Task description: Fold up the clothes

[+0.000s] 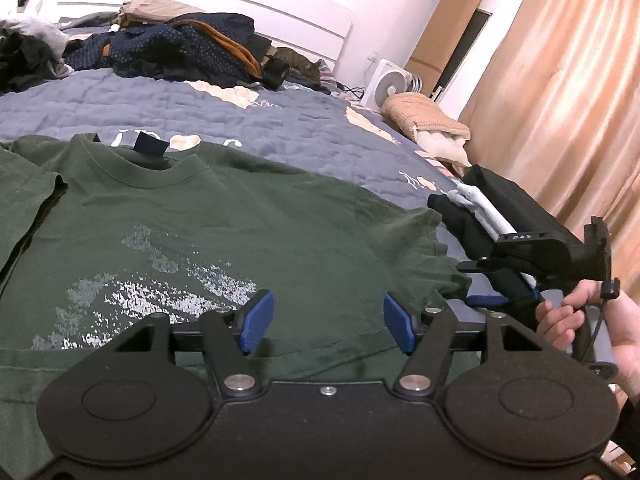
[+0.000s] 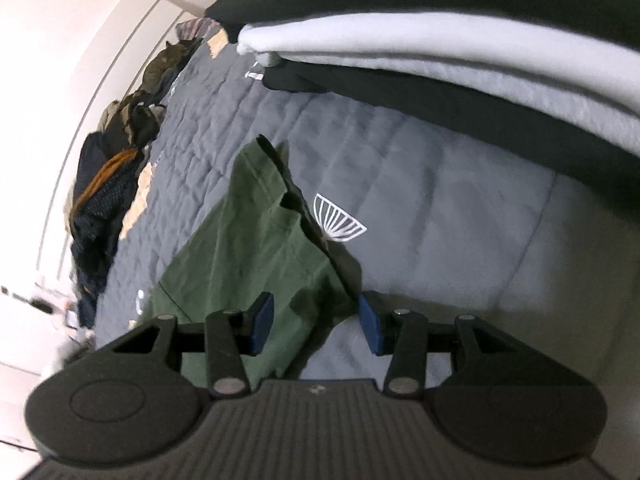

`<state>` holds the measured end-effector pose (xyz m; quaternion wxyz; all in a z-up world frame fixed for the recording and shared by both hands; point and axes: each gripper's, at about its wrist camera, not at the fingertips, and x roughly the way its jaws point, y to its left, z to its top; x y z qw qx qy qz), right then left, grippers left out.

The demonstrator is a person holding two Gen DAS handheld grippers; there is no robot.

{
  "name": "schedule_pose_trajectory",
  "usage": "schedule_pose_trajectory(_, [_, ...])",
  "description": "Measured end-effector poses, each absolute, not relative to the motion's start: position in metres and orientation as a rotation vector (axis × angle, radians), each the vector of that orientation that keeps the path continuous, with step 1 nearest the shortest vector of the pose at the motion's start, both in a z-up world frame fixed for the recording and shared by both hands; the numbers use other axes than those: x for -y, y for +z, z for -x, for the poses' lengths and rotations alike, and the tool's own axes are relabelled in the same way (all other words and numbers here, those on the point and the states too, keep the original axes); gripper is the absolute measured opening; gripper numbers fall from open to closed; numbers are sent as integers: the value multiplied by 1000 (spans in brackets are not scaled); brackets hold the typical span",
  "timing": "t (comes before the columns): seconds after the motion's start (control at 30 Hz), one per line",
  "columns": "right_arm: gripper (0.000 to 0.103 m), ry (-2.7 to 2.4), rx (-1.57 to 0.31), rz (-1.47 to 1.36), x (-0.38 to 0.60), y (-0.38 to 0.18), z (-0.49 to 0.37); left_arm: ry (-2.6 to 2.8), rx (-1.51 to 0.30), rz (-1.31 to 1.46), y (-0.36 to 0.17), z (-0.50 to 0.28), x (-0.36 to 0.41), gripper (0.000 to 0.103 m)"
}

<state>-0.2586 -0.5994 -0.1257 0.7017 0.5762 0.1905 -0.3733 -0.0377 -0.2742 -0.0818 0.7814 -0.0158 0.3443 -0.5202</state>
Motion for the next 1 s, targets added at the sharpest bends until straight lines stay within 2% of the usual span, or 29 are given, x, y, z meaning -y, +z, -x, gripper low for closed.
schedule_pose_trajectory(0.43, [44,-835,-313,-1423,606,-147,260,-1121,-746,13,-86,39,277,61])
schedule_pose_trajectory(0.47, [40,-838,-302,-1404,606,-147,259,-1119,-747,15,-86,39,277,61])
schedule_pose_trajectory(0.5, [28,-843,-295,-1381,605,-146,258,-1119,-747,15,-86,39,276,61])
schedule_pose_trajectory(0.57, [13,-852,-295,-1321,602,-142,254,-1117,-744,14,-86,39,276,61])
schedule_pose_trajectory(0.6, [12,-849,-291,-1290,601,-138,252,-1116,-744,14,-86,39,276,61])
schedule_pose_trajectory(0.73, [10,-800,-288,-1057,587,-111,234,-1112,-745,18,-86,38,275,61])
schedule_pose_trajectory(1.0, [10,-452,-359,-389,508,-59,176,-1094,-753,35,-85,32,273,62])
